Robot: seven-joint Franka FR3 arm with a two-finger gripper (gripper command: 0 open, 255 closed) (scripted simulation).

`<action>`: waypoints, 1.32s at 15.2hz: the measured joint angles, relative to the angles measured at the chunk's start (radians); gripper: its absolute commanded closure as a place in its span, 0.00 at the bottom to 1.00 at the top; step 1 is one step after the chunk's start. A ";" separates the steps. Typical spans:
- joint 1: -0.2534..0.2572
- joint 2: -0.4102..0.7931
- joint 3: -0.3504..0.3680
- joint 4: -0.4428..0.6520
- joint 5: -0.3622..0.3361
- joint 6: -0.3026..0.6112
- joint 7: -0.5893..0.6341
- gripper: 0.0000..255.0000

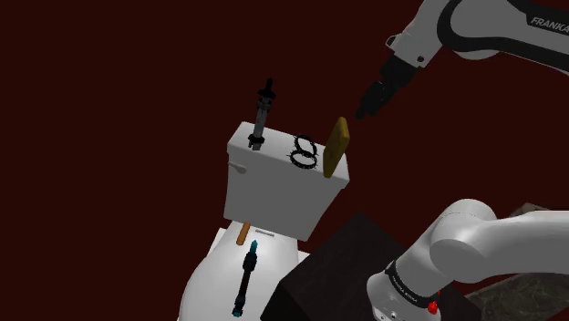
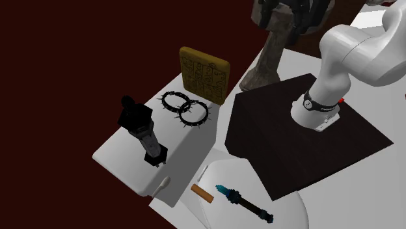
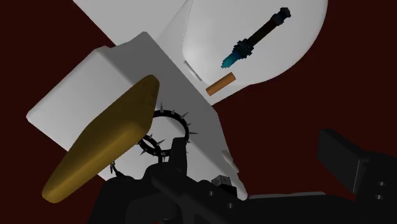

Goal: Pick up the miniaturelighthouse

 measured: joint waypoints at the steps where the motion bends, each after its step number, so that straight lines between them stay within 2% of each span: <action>1: 0.000 0.000 0.000 0.000 0.000 0.000 0.000 0.00; 6: 0.011 0.106 0.016 0.015 -0.020 0.129 -0.016 0.00; 10: 0.020 0.242 0.034 0.057 -0.043 0.262 -0.024 0.00; 20: 0.027 0.578 0.078 0.261 -0.133 0.494 -0.024 0.00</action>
